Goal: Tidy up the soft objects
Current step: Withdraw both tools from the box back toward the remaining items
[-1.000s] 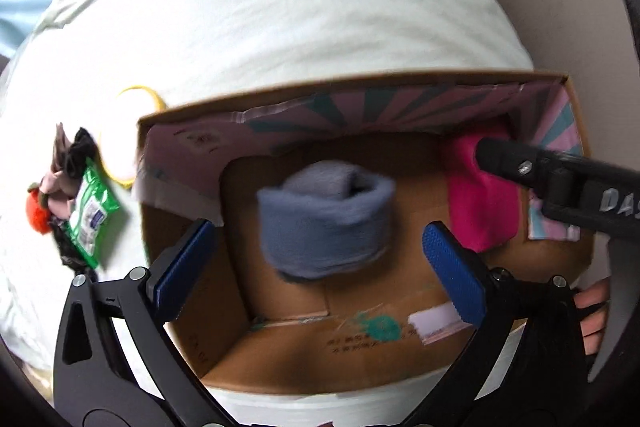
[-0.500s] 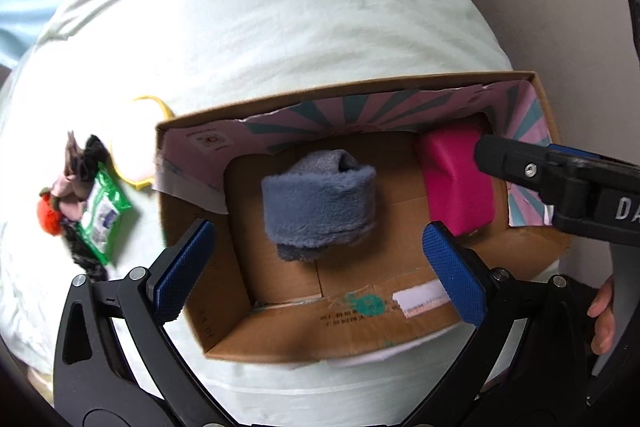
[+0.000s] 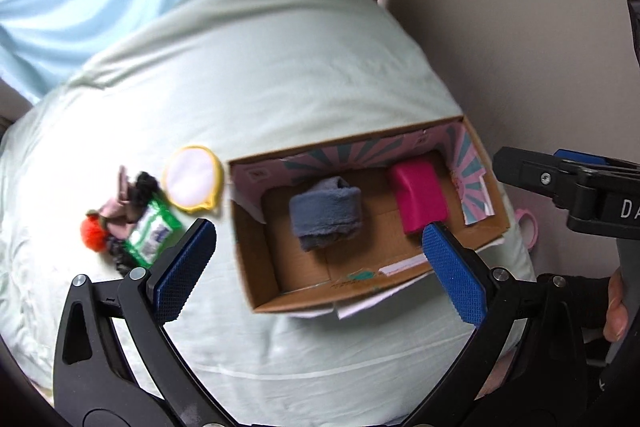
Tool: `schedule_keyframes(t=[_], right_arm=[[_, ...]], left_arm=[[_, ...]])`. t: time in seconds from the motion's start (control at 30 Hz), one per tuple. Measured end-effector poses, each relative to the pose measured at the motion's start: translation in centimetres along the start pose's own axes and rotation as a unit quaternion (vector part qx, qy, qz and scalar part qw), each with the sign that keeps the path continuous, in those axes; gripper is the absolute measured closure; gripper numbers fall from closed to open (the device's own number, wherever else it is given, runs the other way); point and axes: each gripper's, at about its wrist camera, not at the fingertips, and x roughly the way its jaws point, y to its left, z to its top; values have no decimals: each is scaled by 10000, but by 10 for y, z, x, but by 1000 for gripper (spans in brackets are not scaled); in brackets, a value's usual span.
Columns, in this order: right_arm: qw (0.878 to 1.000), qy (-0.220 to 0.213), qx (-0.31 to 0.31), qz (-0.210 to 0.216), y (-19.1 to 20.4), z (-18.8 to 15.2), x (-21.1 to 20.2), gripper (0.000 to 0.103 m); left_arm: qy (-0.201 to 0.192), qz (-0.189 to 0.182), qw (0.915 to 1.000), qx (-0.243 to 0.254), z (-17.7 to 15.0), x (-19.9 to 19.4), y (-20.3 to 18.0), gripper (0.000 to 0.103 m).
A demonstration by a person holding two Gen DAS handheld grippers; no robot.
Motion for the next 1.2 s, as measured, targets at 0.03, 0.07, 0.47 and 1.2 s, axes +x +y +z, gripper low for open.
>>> schedule_keyframes(t=[0.03, 0.07, 0.47, 1.2], right_arm=[[10000, -66, -52, -5, 7, -4, -11, 0], [9999, -134, -95, 0, 12, -8, -20, 0], [9871, -1204, -1057, 68, 117, -70, -105, 0], [9778, -1852, -974, 126, 300, -135, -77, 0]], left_arm=[[-83, 10, 10000, -22, -3, -12, 5, 0], [-173, 19, 9998, -57, -5, -24, 12, 0], [-937, 406, 9924, -687, -56, -142, 122, 0], [-1338, 619, 9831, -1089, -142, -183, 343, 0]])
